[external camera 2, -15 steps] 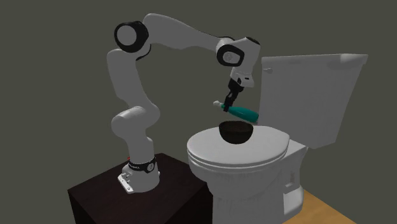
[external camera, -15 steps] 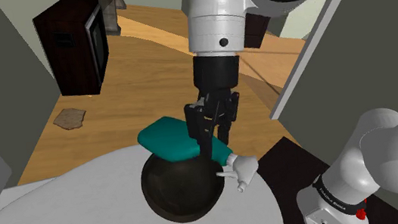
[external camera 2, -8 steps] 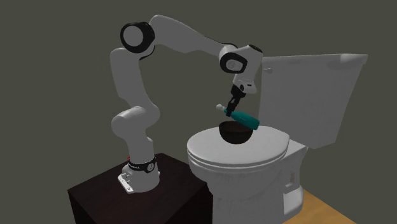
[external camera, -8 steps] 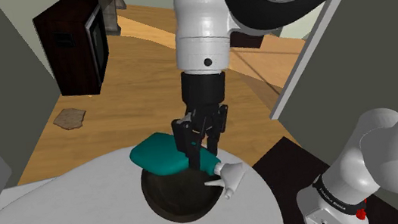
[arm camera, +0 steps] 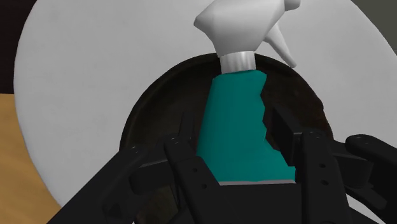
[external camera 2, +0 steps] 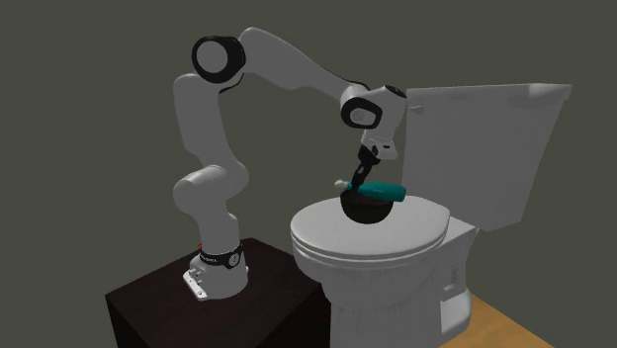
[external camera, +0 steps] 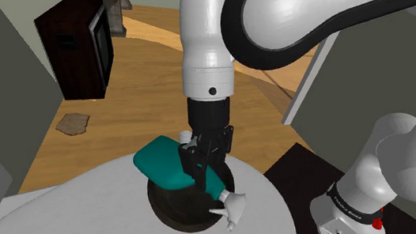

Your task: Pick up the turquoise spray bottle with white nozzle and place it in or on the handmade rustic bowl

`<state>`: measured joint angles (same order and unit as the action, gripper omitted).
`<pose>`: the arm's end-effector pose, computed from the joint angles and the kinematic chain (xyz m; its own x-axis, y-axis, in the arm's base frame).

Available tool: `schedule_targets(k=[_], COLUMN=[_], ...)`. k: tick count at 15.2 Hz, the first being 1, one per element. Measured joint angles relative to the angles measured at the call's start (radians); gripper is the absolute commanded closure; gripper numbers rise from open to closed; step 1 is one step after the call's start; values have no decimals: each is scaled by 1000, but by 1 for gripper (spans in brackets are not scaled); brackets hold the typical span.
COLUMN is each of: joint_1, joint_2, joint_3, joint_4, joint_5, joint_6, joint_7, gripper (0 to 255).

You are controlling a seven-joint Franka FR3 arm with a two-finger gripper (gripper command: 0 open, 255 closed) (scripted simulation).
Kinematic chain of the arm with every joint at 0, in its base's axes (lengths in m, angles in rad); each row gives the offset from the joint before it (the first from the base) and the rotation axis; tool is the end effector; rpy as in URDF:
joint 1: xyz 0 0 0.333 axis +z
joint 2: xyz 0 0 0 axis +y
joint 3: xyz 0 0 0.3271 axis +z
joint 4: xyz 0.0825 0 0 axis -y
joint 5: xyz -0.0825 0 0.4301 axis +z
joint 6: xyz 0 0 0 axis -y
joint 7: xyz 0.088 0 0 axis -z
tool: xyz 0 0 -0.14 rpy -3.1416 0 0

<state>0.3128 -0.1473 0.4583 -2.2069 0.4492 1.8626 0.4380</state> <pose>0.3371 0.3951 0.3836 0.9243 0.1706 -0.3415 0.1080 -0.9749 -0.1945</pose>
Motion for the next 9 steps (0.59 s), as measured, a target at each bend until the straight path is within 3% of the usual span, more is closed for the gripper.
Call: schedule_targets(k=[8, 9], joint_1=[1, 1], joint_2=[8, 8], joint_3=[2, 2], joint_4=[-13, -13], joint_5=[0, 0], joint_6=[21, 21], joint_7=[-5, -5], gripper=[255, 0])
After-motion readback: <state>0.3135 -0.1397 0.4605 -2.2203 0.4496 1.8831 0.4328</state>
